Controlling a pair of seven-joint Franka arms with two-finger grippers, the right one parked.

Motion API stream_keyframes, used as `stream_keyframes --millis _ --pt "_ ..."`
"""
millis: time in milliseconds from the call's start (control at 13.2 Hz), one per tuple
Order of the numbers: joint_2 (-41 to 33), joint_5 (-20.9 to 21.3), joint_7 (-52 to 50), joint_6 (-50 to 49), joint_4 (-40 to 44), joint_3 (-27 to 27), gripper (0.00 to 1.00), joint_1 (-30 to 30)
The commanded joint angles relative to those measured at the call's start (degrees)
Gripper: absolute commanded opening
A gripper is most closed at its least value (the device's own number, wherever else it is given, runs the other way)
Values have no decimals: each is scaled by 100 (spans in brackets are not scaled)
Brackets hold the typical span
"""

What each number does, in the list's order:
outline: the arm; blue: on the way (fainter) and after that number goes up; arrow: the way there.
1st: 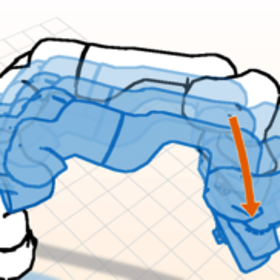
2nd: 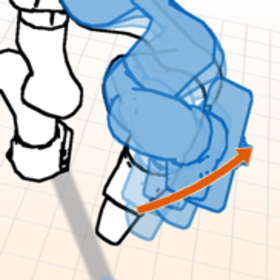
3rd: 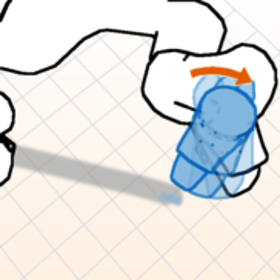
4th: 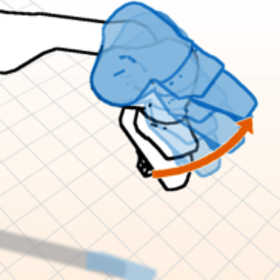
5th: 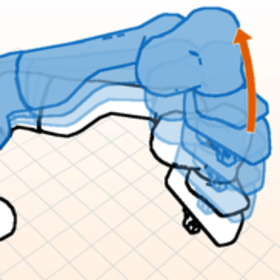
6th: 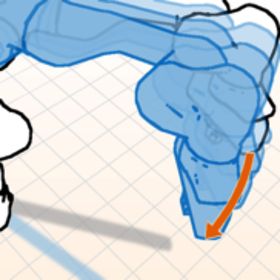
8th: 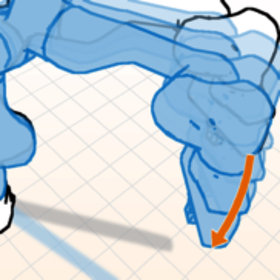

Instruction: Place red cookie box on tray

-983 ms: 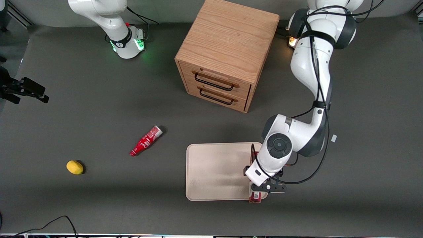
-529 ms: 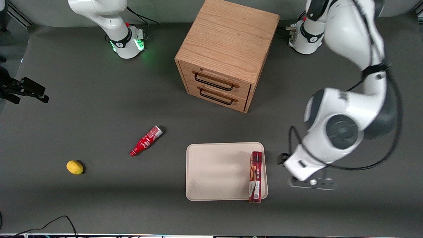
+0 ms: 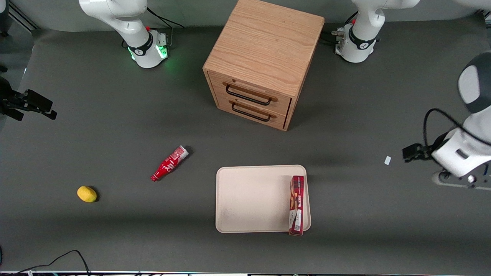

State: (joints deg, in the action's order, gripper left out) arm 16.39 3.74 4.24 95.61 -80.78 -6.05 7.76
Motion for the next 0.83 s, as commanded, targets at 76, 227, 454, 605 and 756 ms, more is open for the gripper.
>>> stream_keyframes --millis 76,227,454,605,756 --pt "-821 241 620 -305 -861 69 100 -406" --pt "-927 224 639 -359 -948 78 100 -592" --pt "-1085 118 534 -332 -1045 69 100 -758" --pt "-1217 -118 455 -385 -1054 78 100 -838" --pt "-1357 -163 202 -560 -1072 104 100 -786"
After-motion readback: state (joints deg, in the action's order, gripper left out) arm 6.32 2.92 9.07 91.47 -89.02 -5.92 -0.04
